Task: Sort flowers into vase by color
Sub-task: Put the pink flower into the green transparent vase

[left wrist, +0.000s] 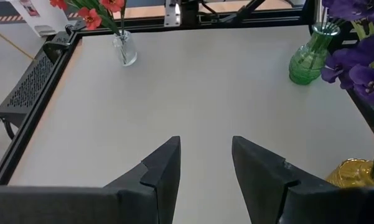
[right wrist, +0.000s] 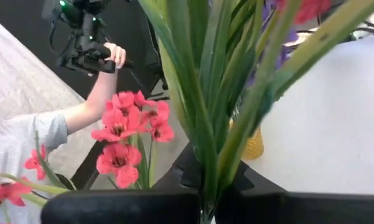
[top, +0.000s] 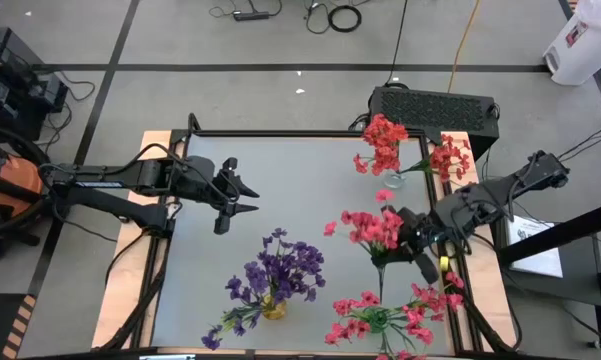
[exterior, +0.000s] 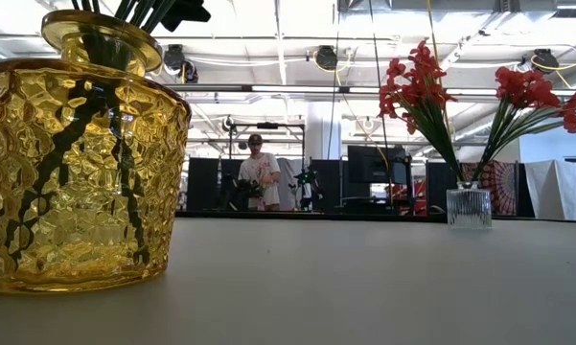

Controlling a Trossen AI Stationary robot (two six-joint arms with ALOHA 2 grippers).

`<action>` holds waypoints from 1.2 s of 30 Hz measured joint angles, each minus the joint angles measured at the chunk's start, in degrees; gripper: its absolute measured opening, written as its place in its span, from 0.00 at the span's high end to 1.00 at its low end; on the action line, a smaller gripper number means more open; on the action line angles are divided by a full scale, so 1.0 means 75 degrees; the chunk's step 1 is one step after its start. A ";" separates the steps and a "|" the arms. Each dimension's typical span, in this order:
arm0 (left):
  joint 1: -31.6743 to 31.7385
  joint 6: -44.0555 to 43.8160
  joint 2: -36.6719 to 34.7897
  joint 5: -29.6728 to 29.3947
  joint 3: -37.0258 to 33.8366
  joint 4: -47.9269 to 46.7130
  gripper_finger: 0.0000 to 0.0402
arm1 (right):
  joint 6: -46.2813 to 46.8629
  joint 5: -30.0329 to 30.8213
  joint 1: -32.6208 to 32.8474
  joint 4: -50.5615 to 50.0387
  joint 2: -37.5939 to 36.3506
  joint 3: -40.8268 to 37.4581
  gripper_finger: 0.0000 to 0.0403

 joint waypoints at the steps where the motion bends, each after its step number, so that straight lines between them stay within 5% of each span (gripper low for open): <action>1: 0.0000 0.0000 0.0000 -0.0003 0.0000 0.0000 0.62 | 0.0036 0.0143 0.0126 0.0160 0.0005 -0.0133 1.00; 8: 0.0000 -0.0003 0.0003 -0.0014 0.0000 0.0059 0.62 | -0.0054 0.0297 0.0628 0.1046 0.0008 -0.0838 1.00; 36: -0.0114 -0.0210 0.0003 -0.0020 0.0000 0.0195 0.62 | -0.0173 0.1172 0.1417 0.1137 0.0745 -0.0861 0.94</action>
